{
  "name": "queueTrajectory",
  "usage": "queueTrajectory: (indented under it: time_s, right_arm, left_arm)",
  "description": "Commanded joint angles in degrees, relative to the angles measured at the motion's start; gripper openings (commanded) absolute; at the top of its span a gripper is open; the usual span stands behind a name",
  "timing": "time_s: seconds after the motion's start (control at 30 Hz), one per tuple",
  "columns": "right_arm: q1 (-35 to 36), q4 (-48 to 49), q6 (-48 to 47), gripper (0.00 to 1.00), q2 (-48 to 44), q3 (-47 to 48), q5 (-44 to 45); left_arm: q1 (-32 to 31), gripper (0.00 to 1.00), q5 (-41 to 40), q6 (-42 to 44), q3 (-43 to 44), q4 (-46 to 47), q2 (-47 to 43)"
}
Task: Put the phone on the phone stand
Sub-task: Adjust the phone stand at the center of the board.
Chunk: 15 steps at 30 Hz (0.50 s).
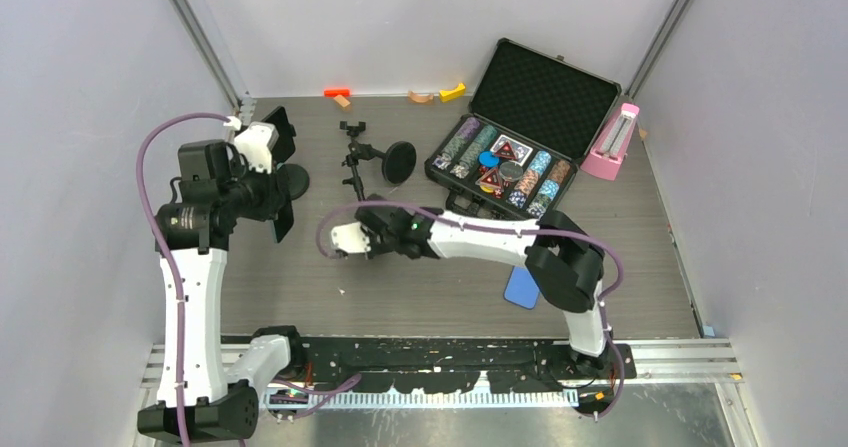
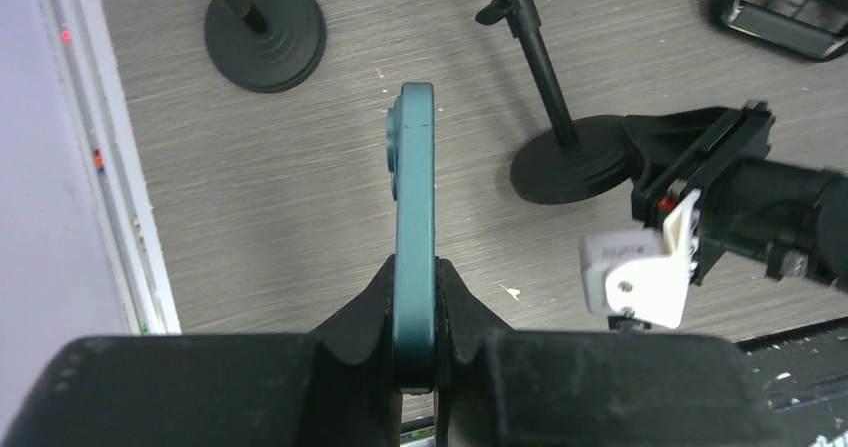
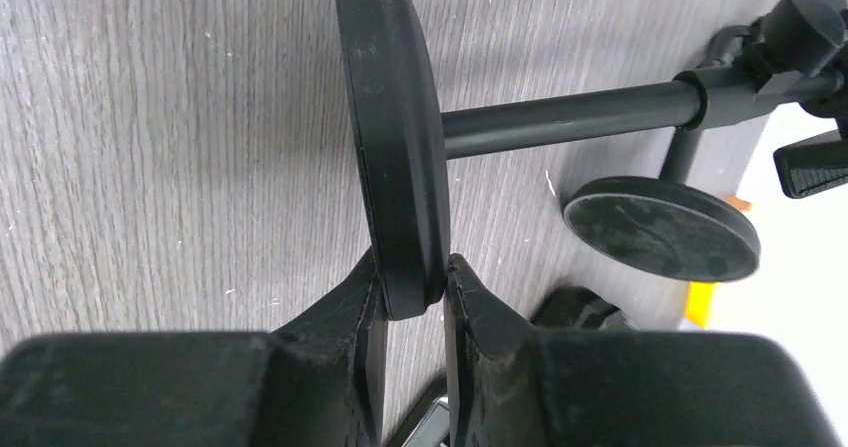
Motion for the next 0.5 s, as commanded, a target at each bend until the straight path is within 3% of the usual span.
queueTrajectory:
  time_s: [0.0, 0.3, 0.47]
  right_arm:
    - [3.8, 13.5, -1.1, 0.00, -3.9, -12.6, 15.4]
    - [10.0, 36.4, -4.3, 0.02, 0.7, -27.4, 31.7]
    - [12.1, 40.5, -3.6, 0.04, 4.1, -30.1, 36.0]
  left_arm:
    - [0.3, 0.00, 6.4, -1.4, 2.8, 1.2, 0.0]
    - [0.3, 0.00, 11.2, -2.0, -0.1, 3.2, -1.0]
    - [0.3, 0.00, 12.2, -2.2, -1.1, 3.5, -1.2]
